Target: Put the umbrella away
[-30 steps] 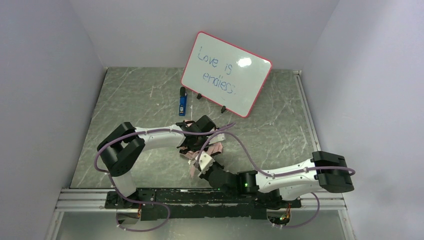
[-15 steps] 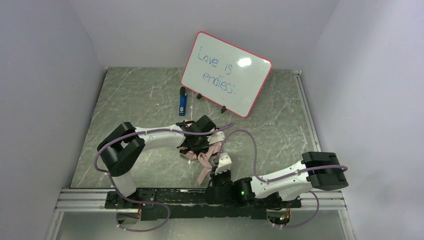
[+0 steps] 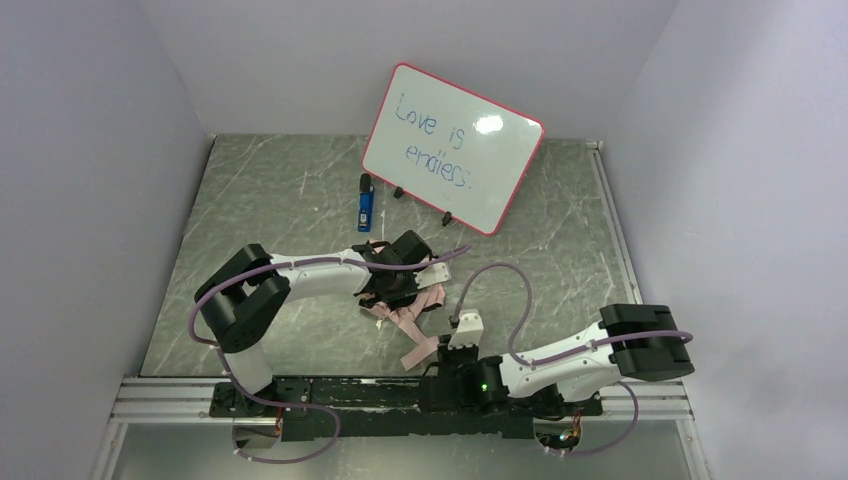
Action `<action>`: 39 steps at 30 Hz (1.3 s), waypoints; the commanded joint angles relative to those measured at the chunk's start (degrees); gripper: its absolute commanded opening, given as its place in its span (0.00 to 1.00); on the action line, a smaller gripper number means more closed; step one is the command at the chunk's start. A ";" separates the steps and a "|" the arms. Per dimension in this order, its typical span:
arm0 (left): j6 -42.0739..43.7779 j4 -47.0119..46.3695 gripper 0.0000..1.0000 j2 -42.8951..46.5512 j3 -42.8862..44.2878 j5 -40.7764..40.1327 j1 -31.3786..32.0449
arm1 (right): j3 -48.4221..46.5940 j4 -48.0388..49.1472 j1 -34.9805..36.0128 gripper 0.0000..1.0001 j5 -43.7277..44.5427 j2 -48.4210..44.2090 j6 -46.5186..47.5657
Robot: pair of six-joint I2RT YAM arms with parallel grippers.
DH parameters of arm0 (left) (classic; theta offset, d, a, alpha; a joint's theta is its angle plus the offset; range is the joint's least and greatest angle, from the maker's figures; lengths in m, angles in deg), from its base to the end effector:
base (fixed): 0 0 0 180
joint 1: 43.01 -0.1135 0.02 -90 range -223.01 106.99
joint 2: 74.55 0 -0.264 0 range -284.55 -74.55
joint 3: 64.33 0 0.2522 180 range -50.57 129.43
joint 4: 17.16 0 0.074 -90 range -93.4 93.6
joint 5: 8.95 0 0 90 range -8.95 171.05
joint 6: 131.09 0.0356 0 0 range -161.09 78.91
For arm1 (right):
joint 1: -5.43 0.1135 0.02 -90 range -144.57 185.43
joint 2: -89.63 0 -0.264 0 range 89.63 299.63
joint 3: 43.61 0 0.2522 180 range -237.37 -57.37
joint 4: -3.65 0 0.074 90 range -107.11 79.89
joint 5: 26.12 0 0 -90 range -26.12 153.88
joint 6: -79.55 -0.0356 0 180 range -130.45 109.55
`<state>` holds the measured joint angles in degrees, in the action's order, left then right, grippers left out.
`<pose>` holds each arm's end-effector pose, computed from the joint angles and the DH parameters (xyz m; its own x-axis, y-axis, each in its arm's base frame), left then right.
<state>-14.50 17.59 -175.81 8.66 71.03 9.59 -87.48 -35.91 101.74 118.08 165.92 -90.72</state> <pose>0.2133 -0.2688 0.1558 -0.1553 0.9289 -0.3363 0.8990 0.2740 0.3417 0.0068 0.2016 0.1446 -0.5826 0.0227 -0.8125 -0.2059 0.9629 0.1745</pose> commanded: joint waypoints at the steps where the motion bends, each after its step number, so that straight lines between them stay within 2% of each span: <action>1: 0.96 4.48 0.05 -5.75 -3.41 -1.58 -1.16 | 1.52 -4.00 4.44 0.24 0.30 -1.92 -6.40; 4: 1.01 4.49 0.05 -5.88 -3.32 -1.56 -1.18 | 1.00 -8.17 5.72 0.27 -0.01 -2.72 -8.17; 9: 1.10 4.57 0.05 -6.20 -3.17 -1.58 -1.13 | -4.51 -21.33 8.24 0.33 2.04 -3.47 -11.18; 12: 1.10 4.58 0.05 -6.28 -3.06 -1.52 -1.14 | -7.04 -24.18 8.47 0.37 3.57 -3.67 -8.18; 15: 1.18 4.56 0.05 -6.25 -3.06 -1.56 -1.20 | -7.37 -21.79 7.43 0.41 4.77 -4.41 -4.10; 22: 1.18 4.83 0.05 -6.41 -2.89 -1.63 -1.18 | -1.69 4.43 -4.65 0.48 -3.47 -8.77 19.09; 24: 1.14 4.78 0.05 -6.33 -2.97 -1.53 -1.18 | -0.71 9.00 -7.61 0.48 -5.85 -9.17 23.26; 31: 1.15 5.04 0.05 -6.55 -2.71 -1.58 -1.11 | -0.94 13.19 -11.71 0.49 -9.58 -4.09 28.72; 39: 1.20 4.85 0.05 -6.18 -2.97 -1.47 -1.18 | -0.83 8.99 -11.81 0.48 -11.68 -1.60 29.05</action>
<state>-14.50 18.34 -176.24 9.29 71.03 9.59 -88.59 -25.42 90.23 107.48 164.78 -62.75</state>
